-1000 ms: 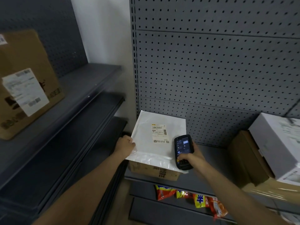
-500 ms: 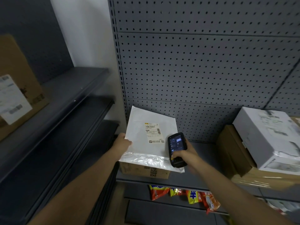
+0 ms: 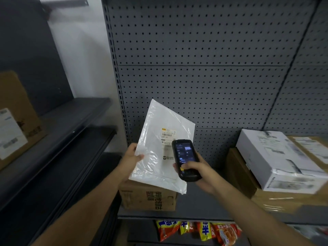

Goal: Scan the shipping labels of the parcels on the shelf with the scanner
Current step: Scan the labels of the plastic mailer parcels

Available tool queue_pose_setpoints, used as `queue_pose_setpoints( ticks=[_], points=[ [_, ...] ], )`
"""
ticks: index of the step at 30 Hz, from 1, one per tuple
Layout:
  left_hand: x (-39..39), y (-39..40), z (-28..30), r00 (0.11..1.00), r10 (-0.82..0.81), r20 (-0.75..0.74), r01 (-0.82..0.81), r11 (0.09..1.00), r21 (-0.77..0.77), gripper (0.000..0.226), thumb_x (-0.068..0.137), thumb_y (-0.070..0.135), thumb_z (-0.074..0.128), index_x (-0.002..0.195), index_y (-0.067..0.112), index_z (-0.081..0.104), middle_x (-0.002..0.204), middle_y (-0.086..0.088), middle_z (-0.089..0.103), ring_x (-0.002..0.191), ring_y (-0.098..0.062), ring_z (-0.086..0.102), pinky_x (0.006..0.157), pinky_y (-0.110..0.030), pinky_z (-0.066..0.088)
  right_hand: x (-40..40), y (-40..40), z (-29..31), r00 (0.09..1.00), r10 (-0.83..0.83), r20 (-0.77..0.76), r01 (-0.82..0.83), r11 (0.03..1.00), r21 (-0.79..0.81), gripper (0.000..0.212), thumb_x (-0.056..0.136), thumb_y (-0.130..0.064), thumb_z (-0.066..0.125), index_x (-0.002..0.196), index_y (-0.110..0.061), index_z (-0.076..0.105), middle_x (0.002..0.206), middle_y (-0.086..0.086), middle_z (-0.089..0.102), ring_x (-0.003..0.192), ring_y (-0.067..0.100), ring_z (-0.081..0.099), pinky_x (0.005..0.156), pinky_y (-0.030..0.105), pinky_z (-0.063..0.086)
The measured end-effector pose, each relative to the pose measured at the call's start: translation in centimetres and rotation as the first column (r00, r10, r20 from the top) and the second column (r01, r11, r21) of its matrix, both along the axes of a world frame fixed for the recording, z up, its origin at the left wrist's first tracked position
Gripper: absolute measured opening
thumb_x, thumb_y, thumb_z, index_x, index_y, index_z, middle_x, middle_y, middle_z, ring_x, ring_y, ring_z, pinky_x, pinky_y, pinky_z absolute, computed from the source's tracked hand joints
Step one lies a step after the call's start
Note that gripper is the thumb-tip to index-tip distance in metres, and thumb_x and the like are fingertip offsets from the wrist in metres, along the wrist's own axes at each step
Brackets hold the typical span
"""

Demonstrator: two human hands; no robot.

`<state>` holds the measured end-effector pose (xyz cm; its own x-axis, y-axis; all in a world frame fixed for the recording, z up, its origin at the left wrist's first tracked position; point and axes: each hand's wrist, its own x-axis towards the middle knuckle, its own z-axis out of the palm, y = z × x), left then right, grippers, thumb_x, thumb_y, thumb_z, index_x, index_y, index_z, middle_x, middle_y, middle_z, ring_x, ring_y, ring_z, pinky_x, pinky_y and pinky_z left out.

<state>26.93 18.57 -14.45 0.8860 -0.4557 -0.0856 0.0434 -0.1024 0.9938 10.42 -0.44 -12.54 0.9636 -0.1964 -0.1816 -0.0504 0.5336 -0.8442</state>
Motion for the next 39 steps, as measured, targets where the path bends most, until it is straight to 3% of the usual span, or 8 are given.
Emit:
queue_pose_setpoints(
  ticks=[4,9,18,26,39],
  points=[
    [-0.6,0.2,0.8,0.999,-0.027,0.046,0.028,0.999,-0.036,0.025,0.092,-0.003,0.052,0.098,0.021,0.053,0.106,-0.009,0.064,0.094,-0.029,0.064,0.079,-0.044,0.054,-0.8,0.3,1.6,0.992,0.054,0.110,-0.063,0.994,0.084,0.068,0.074,0.020,0.055,0.130,-0.019,0.053,0.115,0.024,0.065,0.096,0.040,0.065,0.080,0.039,0.057],
    [-0.8,0.5,2.3,0.995,-0.016,0.096,0.023,0.998,-0.065,0.027,0.091,-0.004,0.052,0.097,0.022,0.056,0.103,-0.006,0.066,0.098,-0.030,0.063,0.087,-0.048,0.051,-1.5,1.3,2.8,0.982,0.067,0.176,-0.091,0.987,0.133,0.072,0.070,0.013,0.057,0.137,-0.012,0.047,0.121,0.029,0.058,0.093,0.035,0.068,0.084,0.038,0.058],
    [-0.7,1.0,2.8,0.993,-0.008,0.114,0.021,0.993,-0.113,0.023,0.093,-0.003,0.052,0.100,0.019,0.055,0.107,-0.009,0.067,0.099,-0.031,0.065,0.088,-0.052,0.053,-2.6,2.4,4.5,0.968,0.110,0.224,-0.116,0.993,0.016,0.069,0.072,0.010,0.058,0.137,-0.012,0.047,0.112,0.025,0.065,0.097,0.033,0.067,0.079,0.035,0.058],
    [-0.9,1.2,2.3,0.994,-0.014,0.110,0.026,0.993,-0.112,0.024,0.091,-0.004,0.051,0.100,0.018,0.055,0.109,-0.011,0.065,0.100,-0.032,0.063,0.086,-0.048,0.052,-3.0,3.1,4.6,0.967,0.107,0.232,-0.113,0.994,0.011,0.063,0.071,0.011,0.056,0.127,-0.016,0.055,0.106,0.022,0.069,0.094,0.033,0.069,0.079,0.034,0.059],
    [-0.6,1.0,1.9,0.992,-0.017,0.122,0.029,0.995,-0.094,0.024,0.092,-0.004,0.051,0.097,0.019,0.054,0.106,-0.009,0.064,0.099,-0.030,0.062,0.088,-0.049,0.051,-3.4,3.3,3.7,0.976,0.106,0.191,-0.103,0.994,-0.023,0.072,0.071,0.011,0.058,0.137,-0.018,0.048,0.109,0.018,0.070,0.100,0.034,0.066,0.084,0.036,0.058]
  ],
)
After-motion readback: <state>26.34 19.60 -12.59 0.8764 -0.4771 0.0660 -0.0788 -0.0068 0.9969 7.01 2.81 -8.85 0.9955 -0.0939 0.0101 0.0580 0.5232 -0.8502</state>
